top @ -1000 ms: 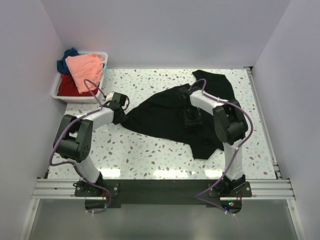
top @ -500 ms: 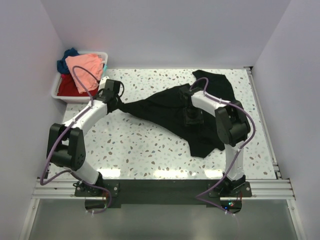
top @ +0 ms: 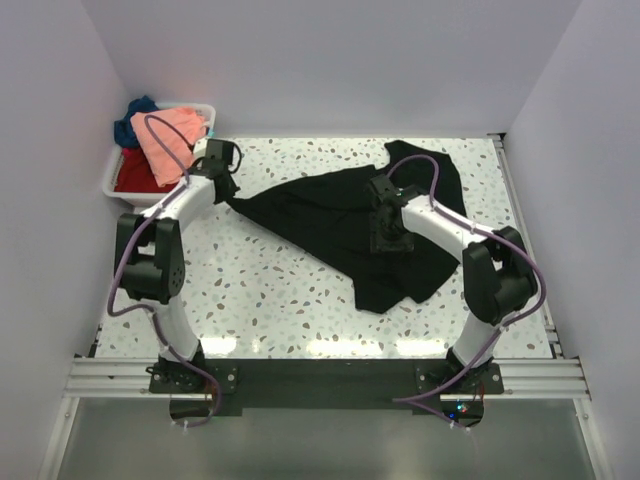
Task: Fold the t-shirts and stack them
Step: Flatten the tshirt out
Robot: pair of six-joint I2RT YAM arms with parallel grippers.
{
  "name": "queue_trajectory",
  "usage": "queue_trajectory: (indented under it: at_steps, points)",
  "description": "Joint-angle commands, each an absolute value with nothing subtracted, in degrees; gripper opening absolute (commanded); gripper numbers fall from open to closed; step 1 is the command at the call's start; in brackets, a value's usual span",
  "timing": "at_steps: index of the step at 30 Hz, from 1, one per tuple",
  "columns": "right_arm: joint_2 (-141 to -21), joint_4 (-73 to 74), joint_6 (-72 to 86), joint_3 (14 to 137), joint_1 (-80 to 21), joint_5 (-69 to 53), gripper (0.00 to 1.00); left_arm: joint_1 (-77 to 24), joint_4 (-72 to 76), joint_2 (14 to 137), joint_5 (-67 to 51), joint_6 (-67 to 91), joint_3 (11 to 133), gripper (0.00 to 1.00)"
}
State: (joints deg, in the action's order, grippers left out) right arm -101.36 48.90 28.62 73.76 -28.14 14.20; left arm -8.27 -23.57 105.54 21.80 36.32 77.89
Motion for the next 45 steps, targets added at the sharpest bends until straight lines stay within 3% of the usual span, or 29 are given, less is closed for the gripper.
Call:
queue_trajectory:
  at_steps: [1,6,9,13,16,17,19,33,41,45]
  points:
    - [-99.05,50.26,31.90,71.37,-32.16,14.84,0.55,-7.29,-22.15,110.55,21.71,33.93,85.77,0.00]
    - [-96.07,49.92,37.79,65.40,-32.34,16.52,0.58,-6.51,-22.85,113.20,22.06,32.52,89.03,0.00]
    - [-95.18,49.49,38.41,64.86,-32.17,19.16,0.69,-5.28,-23.03,113.29,22.85,32.69,88.51,0.00]
    - [-98.78,48.70,38.58,66.00,-30.86,19.78,0.68,-3.69,-22.85,112.59,22.94,33.49,87.02,0.00]
    - [-101.77,47.38,38.41,66.88,-29.89,18.46,0.37,-2.81,-22.76,112.24,22.24,33.66,86.40,0.00]
    - [-103.00,47.37,38.06,67.32,-29.88,18.37,0.12,-2.55,-22.59,112.24,22.06,33.49,86.48,0.00]
    - [-103.71,48.07,37.71,68.99,-29.79,18.98,0.00,-2.37,-22.50,112.15,22.06,33.49,86.66,0.00]
    - [-104.23,55.19,31.91,93.58,-28.84,27.51,0.00,-1.58,-23.03,114.08,20.22,32.78,88.77,0.00]
    - [-117.04,51.60,28.40,105.28,-21.98,23.82,0.00,-1.67,-23.55,116.37,18.81,31.55,88.95,0.00]
    - [-128.27,51.41,26.72,118.68,-18.55,20.13,0.00,-1.76,-23.12,117.33,18.46,31.03,88.42,0.00]
